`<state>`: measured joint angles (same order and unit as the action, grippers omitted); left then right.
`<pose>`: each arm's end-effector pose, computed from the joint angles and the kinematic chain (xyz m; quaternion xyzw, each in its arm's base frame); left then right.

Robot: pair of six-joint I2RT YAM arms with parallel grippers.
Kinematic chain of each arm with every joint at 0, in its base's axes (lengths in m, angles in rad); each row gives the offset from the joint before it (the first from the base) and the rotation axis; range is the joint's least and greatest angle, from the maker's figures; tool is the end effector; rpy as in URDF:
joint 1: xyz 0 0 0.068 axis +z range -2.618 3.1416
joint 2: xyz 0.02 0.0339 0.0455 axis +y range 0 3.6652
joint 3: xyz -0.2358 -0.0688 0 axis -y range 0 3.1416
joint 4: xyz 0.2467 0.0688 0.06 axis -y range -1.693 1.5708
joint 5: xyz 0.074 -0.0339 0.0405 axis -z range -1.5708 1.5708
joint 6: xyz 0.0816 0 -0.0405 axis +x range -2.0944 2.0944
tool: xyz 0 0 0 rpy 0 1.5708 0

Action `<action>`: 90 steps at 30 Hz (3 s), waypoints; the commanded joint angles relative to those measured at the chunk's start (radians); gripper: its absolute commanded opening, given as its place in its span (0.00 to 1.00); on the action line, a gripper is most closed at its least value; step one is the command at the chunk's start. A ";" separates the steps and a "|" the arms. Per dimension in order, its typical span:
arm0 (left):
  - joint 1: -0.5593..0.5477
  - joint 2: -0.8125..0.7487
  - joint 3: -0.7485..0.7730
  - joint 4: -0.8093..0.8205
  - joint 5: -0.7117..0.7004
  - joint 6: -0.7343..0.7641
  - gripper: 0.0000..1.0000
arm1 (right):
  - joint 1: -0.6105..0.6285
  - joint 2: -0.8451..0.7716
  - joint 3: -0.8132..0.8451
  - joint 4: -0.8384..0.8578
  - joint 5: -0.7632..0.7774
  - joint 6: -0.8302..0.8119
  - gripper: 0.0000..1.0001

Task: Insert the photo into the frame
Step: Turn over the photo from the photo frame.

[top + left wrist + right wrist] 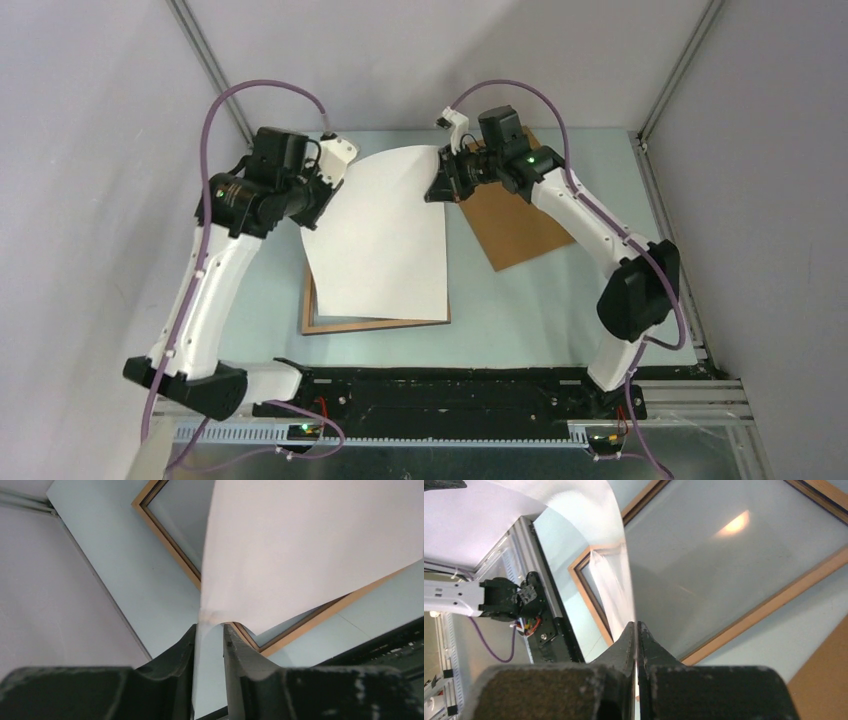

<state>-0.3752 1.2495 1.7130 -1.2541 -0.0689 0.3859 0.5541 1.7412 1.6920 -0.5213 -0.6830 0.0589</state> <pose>0.2335 -0.0859 0.3907 0.3312 0.8631 0.0339 0.3799 0.3342 0.2674 0.3195 -0.3583 0.7623 0.4165 0.3421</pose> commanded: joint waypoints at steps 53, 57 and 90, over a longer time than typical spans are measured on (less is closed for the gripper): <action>0.073 0.317 0.102 0.129 -0.064 0.011 1.00 | -0.122 0.672 0.608 -0.422 -0.061 -0.373 0.00; 0.072 0.325 0.104 0.131 -0.064 0.012 1.00 | -0.119 0.710 0.642 -0.373 -0.061 -0.312 0.00; 0.072 0.318 0.066 0.131 -0.066 0.033 1.00 | -0.056 0.859 0.770 -0.260 0.015 -0.178 0.11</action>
<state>-0.3107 1.5787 1.7737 -1.1423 -0.1360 0.4114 0.4789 2.5824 2.4149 -0.7879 -0.6937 -0.1001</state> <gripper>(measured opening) 0.995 0.071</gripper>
